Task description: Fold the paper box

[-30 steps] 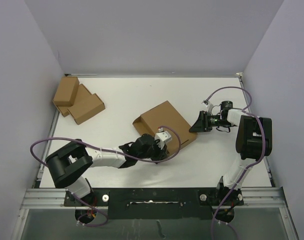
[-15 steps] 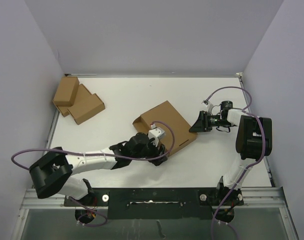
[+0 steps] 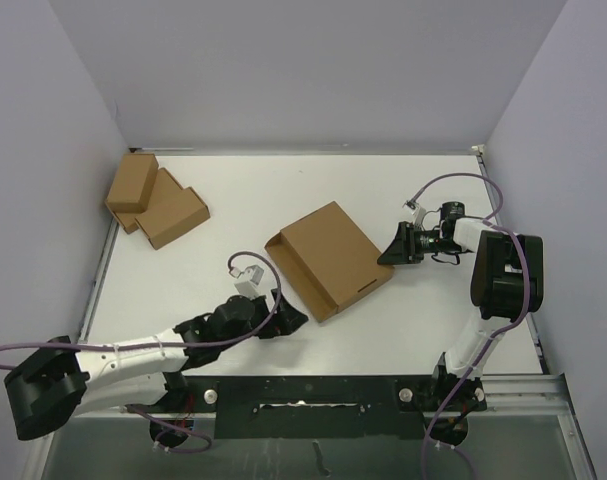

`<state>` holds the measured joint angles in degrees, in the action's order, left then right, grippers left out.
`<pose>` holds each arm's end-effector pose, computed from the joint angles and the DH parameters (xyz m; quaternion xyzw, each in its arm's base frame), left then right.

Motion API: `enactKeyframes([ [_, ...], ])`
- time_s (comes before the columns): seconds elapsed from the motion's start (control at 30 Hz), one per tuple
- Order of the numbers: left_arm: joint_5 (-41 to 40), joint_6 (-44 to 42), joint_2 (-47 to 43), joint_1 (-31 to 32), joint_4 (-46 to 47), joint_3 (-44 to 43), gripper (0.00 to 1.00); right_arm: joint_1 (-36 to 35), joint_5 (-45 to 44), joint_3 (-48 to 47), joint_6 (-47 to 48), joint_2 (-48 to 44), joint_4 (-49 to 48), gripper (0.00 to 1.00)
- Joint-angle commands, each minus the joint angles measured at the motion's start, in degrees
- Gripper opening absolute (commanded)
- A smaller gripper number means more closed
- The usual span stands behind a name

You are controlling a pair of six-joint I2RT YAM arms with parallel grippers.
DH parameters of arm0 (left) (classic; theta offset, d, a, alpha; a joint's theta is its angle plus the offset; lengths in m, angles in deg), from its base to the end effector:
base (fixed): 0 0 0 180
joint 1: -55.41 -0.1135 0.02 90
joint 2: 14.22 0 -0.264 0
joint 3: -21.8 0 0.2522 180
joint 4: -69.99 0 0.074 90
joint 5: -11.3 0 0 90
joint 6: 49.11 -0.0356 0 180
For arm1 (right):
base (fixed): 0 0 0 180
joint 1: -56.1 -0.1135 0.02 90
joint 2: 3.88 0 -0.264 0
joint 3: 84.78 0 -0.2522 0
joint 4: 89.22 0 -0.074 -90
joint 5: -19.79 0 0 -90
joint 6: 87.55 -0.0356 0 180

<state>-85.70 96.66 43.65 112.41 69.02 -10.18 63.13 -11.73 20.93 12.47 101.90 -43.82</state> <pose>0.1148 -0.1687 0.1775 -0.0228 0.8507 -0.4064 0.3326 0.3291 -0.0100 0.1456 -0.0784 0.8651 0.4651 0.1704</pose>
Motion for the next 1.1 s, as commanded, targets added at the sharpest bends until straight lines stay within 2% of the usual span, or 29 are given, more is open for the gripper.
enactKeyframes([
  [0.0, -10.8, 17.5, 1.4, 5.7, 11.0, 3.3, 0.85, -0.6, -4.2, -1.1, 1.8, 1.6, -1.1, 0.44],
  [0.2, -14.4, 23.8, 12.0, 7.4, 19.9, 2.0, 0.97, -0.6, -4.0, -1.2, 1.8, 1.5, -1.0, 0.44],
  [0.53, -17.9, 28.9, 26.2, 9.0, 28.9, -3.0, 0.98, -0.6, -3.7, -1.3, 2.0, 1.8, -0.6, 0.44],
  [0.7, -17.7, 36.0, 30.3, 9.6, 23.2, -7.2, 0.98, -0.6, -3.7, -1.3, 2.0, 1.8, -0.6, 0.44],
  [0.87, -18.0, 36.9, 31.9, 9.7, 19.3, -11.3, 0.96, -0.6, -3.7, -1.4, 2.1, 2.0, -0.6, 0.44],
  [1.07, -15.8, 42.3, 32.3, 9.8, 3.8, -17.7, 0.9, -0.6, -3.7, -1.4, 2.0, 1.9, -0.6, 0.44],
])
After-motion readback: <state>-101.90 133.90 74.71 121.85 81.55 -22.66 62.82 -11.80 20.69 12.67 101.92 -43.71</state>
